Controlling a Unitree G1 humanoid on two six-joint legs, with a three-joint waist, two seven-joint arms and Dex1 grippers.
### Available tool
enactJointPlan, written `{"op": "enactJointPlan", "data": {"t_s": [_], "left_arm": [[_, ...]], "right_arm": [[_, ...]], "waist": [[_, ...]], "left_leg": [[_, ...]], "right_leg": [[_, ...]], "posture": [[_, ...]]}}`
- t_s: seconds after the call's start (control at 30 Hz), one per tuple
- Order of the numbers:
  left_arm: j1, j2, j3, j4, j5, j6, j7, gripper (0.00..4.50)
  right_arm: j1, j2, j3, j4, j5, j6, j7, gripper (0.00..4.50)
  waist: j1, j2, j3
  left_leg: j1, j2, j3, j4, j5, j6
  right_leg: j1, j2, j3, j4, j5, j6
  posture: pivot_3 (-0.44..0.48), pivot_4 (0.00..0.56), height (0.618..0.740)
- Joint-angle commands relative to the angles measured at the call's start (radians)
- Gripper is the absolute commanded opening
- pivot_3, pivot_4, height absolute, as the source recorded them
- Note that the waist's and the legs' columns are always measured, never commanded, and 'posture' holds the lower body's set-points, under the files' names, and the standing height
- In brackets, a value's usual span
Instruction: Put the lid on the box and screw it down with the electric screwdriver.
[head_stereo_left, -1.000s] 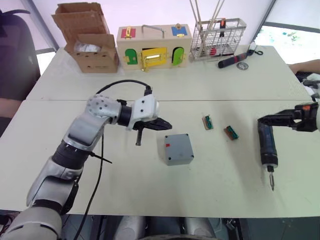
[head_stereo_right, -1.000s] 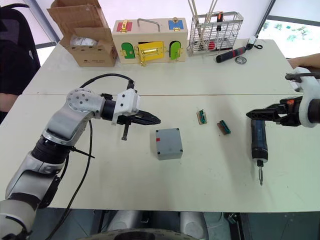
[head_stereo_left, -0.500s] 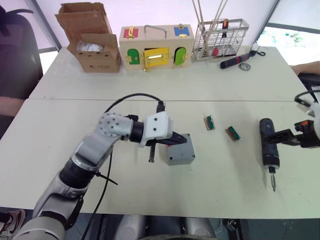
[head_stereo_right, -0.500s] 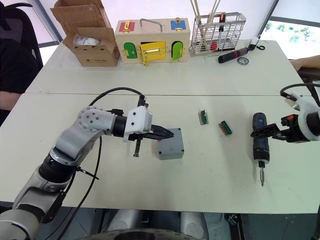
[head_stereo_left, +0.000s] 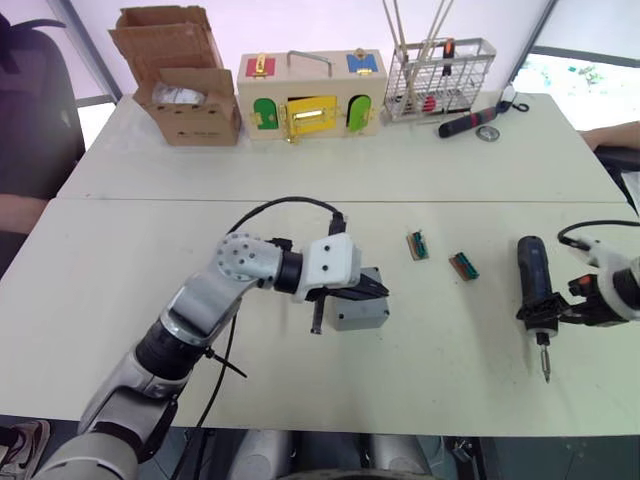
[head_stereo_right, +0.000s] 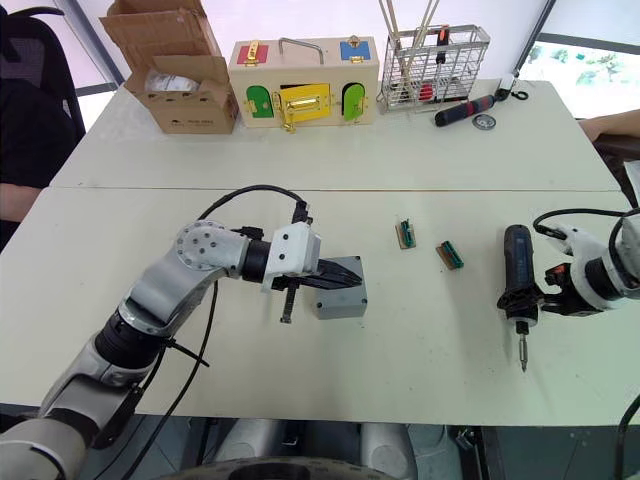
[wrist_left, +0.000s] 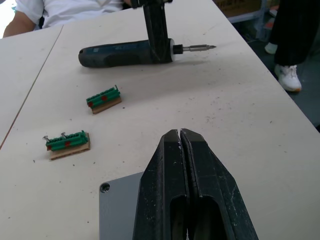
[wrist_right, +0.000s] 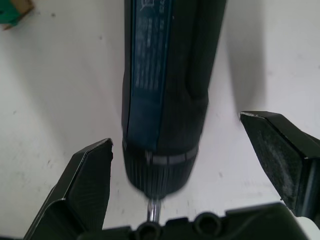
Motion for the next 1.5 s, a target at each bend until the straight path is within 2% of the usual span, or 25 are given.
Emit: {"op": "enactJointPlan", "data": {"t_s": [0.03,0.17,0.43,0.53,0.87,1.0,1.07,1.13,1.2,1.3,1.37,1.43,1.5], "left_arm": [[-0.012,-0.005,-0.005,-0.004,0.012,-0.030,0.003,0.00],[-0.011,-0.008,0.000,0.027,0.033,-0.044,0.014,0.00],[-0.006,-0.022,-0.003,0.033,0.046,-0.043,0.033,0.00],[-0.005,-0.021,-0.001,0.037,0.048,-0.046,0.033,0.00],[-0.014,-0.024,0.000,0.063,0.055,-0.061,0.024,0.00],[-0.021,-0.022,0.004,0.085,0.055,-0.074,0.016,0.00],[-0.024,-0.018,0.017,0.102,0.043,-0.074,0.006,0.00],[-0.029,-0.015,0.032,0.127,0.034,-0.081,-0.004,0.00],[-0.039,-0.015,0.043,0.155,0.030,-0.089,-0.009,0.00],[-0.056,-0.017,0.053,0.196,0.034,-0.104,-0.015,0.00],[-0.067,-0.017,0.066,0.221,0.028,-0.109,-0.025,0.00],[-0.081,-0.019,0.081,0.241,0.018,-0.105,-0.036,0.00],[-0.098,-0.021,0.094,0.256,0.005,-0.095,-0.048,0.00]], "right_arm": [[-0.015,0.043,0.005,0.065,-0.074,-0.069,-0.040,4.49],[-0.025,0.054,0.043,0.062,-0.103,-0.091,-0.016,4.49],[0.007,0.062,0.111,-0.014,-0.149,-0.115,0.022,2.43],[0.025,0.054,0.111,-0.039,-0.153,-0.112,0.039,1.91],[0.090,0.055,0.063,-0.063,-0.179,-0.154,0.052,1.90],[0.030,0.072,-0.022,-0.014,-0.161,-0.130,0.059,1.90],[-0.053,0.081,-0.116,0.032,-0.114,-0.042,0.075,1.90],[-0.154,0.093,-0.233,0.113,-0.077,0.026,0.071,1.90],[-0.244,0.102,-0.360,0.221,-0.042,0.039,0.029,1.90],[-0.334,0.129,-0.603,0.308,0.021,0.039,-0.059,1.90],[-0.352,0.170,-0.779,0.276,0.072,0.039,-0.135,1.90],[-0.339,0.271,-1.002,0.110,0.152,0.039,-0.222,1.90],[-0.324,0.425,-1.186,-0.129,0.232,0.039,-0.329,1.90]], "waist": [[0.000,-0.004,-0.001],[0.000,-0.006,-0.001],[0.000,-0.007,-0.001],[0.000,-0.008,-0.001],[0.001,-0.009,-0.002],[-0.001,-0.010,-0.003],[-0.006,-0.009,-0.002],[-0.011,-0.001,0.000],[-0.006,0.008,0.001],[0.008,0.008,0.001],[0.014,0.008,0.001],[0.017,0.008,0.001],[0.013,0.008,0.002]], "left_leg": [[0.000,0.000,0.000,0.000,0.000,0.000],[0.002,0.000,0.000,0.003,0.000,0.000],[0.001,0.000,-0.001,0.007,-0.001,0.002],[0.001,0.000,-0.002,0.007,-0.001,0.002],[0.001,0.000,-0.003,0.007,-0.002,0.002],[0.001,0.000,-0.003,0.007,-0.002,0.002],[0.001,0.000,-0.002,0.007,-0.002,0.002],[0.001,0.000,-0.001,0.007,-0.002,0.002],[0.000,0.000,0.001,0.006,-0.002,0.002],[-0.002,-0.001,0.002,0.002,-0.001,0.001],[-0.001,-0.001,0.000,0.000,-0.001,0.001],[-0.002,-0.001,0.001,-0.002,-0.001,0.001],[-0.002,-0.001,0.001,-0.002,-0.001,0.001]], "right_leg": [[0.001,0.000,0.000,0.000,0.000,0.000],[0.004,0.000,0.000,-0.001,0.000,0.000],[0.005,0.000,-0.001,0.000,0.000,0.000],[0.005,0.000,-0.001,0.000,0.000,0.000],[0.006,0.000,-0.002,-0.001,0.000,0.000],[0.006,0.000,-0.002,-0.001,0.000,0.000],[0.005,0.000,-0.001,0.000,0.000,0.000],[0.003,0.000,0.000,0.001,0.000,0.000],[0.001,0.000,0.001,0.001,0.000,0.000],[-0.001,0.000,0.000,0.001,0.000,0.000],[-0.002,0.000,-0.001,0.000,0.000,0.000],[-0.002,0.000,-0.001,0.000,0.000,0.000],[-0.002,-0.001,0.000,0.001,0.000,0.000]], "posture": [[0.000,0.150,0.740],[0.000,0.150,0.740],[0.000,0.150,0.740],[0.000,0.150,0.740],[0.000,0.150,0.740],[0.000,0.150,0.740],[0.000,0.150,0.740],[0.000,0.150,0.740],[0.000,0.150,0.740],[0.000,0.150,0.740],[0.000,0.150,0.740],[0.000,0.150,0.740],[0.000,0.150,0.740]]}}
